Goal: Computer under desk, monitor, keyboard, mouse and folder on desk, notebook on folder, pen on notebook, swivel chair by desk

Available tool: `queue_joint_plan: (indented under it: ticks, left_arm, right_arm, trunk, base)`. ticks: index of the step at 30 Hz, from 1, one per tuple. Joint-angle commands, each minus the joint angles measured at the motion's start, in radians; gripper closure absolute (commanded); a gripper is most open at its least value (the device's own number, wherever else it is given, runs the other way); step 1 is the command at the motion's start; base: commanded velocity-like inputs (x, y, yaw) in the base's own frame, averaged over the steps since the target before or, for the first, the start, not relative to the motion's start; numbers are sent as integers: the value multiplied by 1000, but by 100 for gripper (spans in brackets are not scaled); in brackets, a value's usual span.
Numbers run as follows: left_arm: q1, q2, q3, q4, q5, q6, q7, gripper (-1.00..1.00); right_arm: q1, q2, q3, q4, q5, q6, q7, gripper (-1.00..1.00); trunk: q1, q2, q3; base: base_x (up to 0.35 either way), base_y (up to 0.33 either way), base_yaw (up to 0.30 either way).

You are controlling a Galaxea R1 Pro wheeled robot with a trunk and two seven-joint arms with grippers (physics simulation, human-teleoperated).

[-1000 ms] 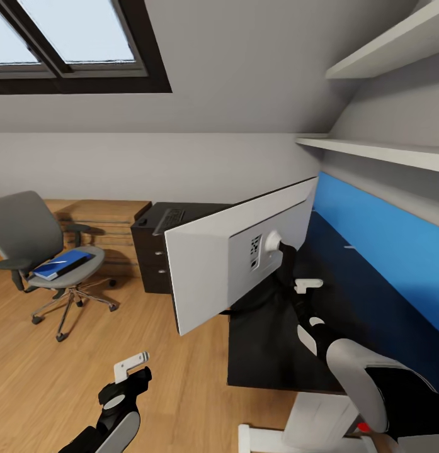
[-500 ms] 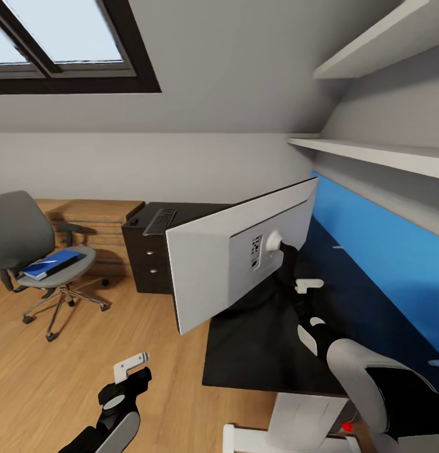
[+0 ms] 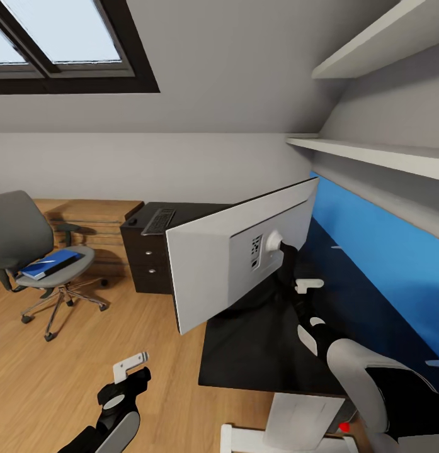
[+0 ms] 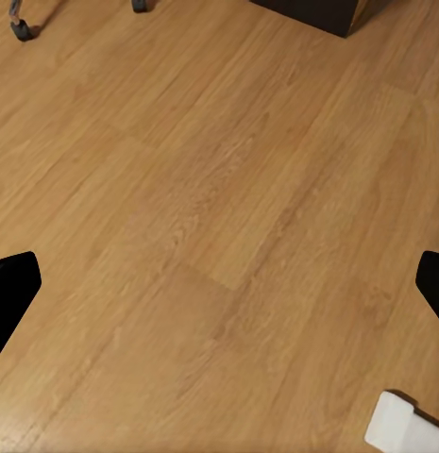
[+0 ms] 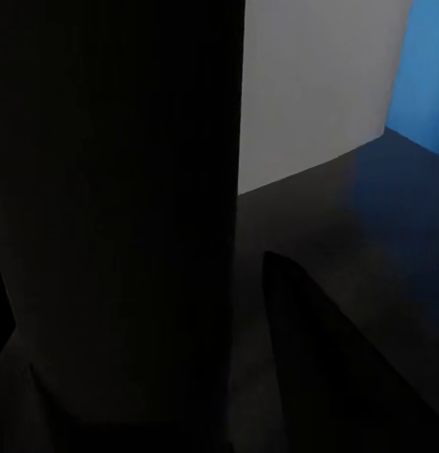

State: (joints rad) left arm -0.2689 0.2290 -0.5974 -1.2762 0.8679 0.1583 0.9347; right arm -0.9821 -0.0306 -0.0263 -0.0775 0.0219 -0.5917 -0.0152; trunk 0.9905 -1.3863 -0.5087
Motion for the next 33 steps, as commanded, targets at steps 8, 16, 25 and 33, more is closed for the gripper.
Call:
queue_joint_plan:
  ticks: [8, 16, 25, 33]
  left_arm:
    - [-1, 5, 6, -4, 2, 6, 8, -100]
    - [-1, 4, 6, -2, 2, 6, 10, -100]
    - [-1, 3, 6, -2, 2, 6, 10, -100]
    - [-1, 3, 5, -2, 2, 6, 10, -100]
  right_arm:
    - [-1, 0, 20, 1, -8, -5, -3, 100]
    - [-1, 0, 20, 1, -8, -5, -3, 100]
    - [-1, 0, 19, 1, -8, -5, -3, 100]
    - [-1, 0, 19, 1, -8, -5, -3, 100]
  trunk:
    - [0, -1, -1]
    - [0, -1, 2]
    - [0, -1, 8]
    - [0, -1, 14]
  base:
    - [0, 0, 0]
    - [0, 0, -77]
    - [0, 0, -221]
    - [0, 0, -231]
